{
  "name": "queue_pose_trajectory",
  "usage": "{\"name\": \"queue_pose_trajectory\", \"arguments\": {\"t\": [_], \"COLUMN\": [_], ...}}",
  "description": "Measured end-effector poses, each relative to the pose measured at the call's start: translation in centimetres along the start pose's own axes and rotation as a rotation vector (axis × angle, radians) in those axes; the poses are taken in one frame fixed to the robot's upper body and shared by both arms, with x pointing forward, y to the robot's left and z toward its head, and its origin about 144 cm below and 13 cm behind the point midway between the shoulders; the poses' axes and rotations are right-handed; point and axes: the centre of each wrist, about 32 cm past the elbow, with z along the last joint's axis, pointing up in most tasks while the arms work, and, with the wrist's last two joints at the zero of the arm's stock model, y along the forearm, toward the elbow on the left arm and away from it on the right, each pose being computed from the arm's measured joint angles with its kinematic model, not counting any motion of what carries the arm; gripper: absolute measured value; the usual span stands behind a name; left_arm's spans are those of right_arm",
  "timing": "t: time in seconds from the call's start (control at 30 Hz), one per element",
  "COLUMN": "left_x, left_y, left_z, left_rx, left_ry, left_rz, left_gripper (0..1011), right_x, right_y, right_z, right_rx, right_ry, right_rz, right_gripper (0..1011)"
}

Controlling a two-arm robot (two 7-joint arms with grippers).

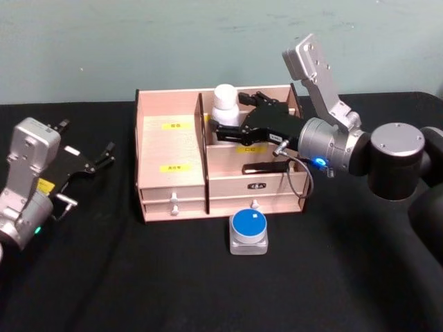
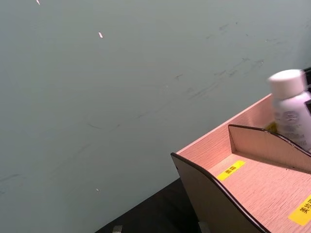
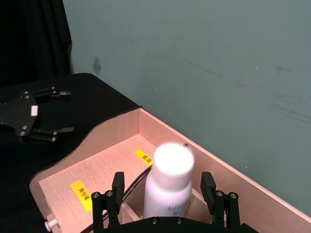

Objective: Pick up the facial cleanser and watermelon frost from the table and place them into the tiered storage box.

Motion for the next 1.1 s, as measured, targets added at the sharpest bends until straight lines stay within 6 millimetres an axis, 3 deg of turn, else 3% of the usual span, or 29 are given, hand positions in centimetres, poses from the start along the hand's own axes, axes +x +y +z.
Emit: {"name": "queue_pose_trajectory", "arguments": {"t": [0.3,0.63,0.83,1.1], "left_x": [0.0,0.0,0.0,0.0], "left_y": [0.0,0.0,0.0,0.0], "left_z": [0.0,0.0,0.0,0.0], "left_rx": [0.000,0.000,0.000,0.000], "left_ry": [0.000,0.000,0.000,0.000], "left_rz": [0.000,0.000,0.000,0.000], "left_gripper": [1010,1010,1010,1010], "right_x": [-0.6,-2.5,-4.3,-7.0], "right_y": [-2.3,-7.2,-9.5,-11.1], "right_z": [1.9,3.6,3.2,1.6], "right_rx": [0.001,0.035,0.039,-0.016], "right_ry": [-0.045,-0.060,-0.036,0.025], "right_rz": [0.001,0.009,0.015,0.026], "right_gripper": [1000,1000,1000,1000]}}
